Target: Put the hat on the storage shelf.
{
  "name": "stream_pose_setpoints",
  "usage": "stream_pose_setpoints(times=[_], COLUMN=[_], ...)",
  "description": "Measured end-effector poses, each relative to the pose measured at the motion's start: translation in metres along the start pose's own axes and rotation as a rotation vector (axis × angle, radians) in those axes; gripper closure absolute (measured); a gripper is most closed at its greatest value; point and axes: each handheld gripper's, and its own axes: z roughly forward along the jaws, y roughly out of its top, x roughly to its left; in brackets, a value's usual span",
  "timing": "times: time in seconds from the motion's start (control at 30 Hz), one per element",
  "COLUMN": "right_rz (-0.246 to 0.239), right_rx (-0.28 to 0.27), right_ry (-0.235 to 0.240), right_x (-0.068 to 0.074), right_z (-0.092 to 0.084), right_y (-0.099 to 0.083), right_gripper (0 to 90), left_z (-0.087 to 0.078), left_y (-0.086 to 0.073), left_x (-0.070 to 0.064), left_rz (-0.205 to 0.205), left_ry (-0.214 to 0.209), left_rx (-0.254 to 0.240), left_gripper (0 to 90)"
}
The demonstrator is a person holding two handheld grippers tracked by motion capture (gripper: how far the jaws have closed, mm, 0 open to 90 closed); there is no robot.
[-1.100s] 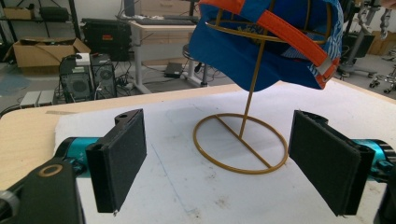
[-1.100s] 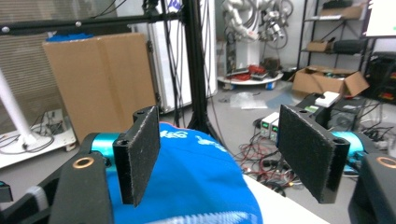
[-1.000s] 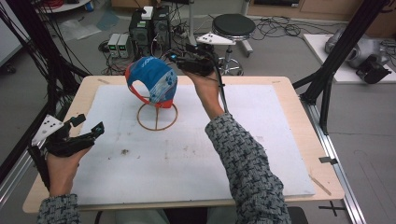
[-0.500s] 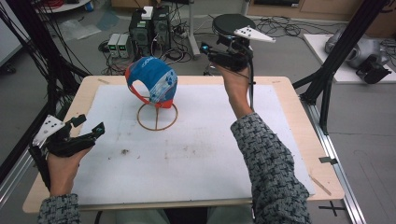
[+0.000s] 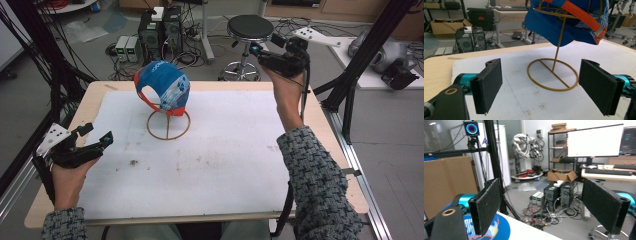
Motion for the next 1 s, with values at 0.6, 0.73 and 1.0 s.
stream_pose_setpoints(times=[0.6, 0.73, 1.0], right_rz=[-0.023, -0.006, -0.013], right_rx=[-0.023, -0.007, -0.016], right_ry=[-0.112, -0.131, -0.146], right_x=[-0.039, -0.048, -0.056], right_z=[-0.072, -0.085, -0.112], right_y=[-0.025, -0.044, -0.078], right_gripper=[14.8, 14.5, 12.2], left_z=[0.001, 0.004, 0.009], left_y=[-0.001, -0.002, -0.004], left_x=[0.001, 0.001, -0.001], left_rz=[-0.004, -0.006, -0.003], left_ry=[0.003, 0.0, -0.012], left_rx=[0.006, 0.009, 0.019], left_gripper=[19.5, 19.5, 19.5])
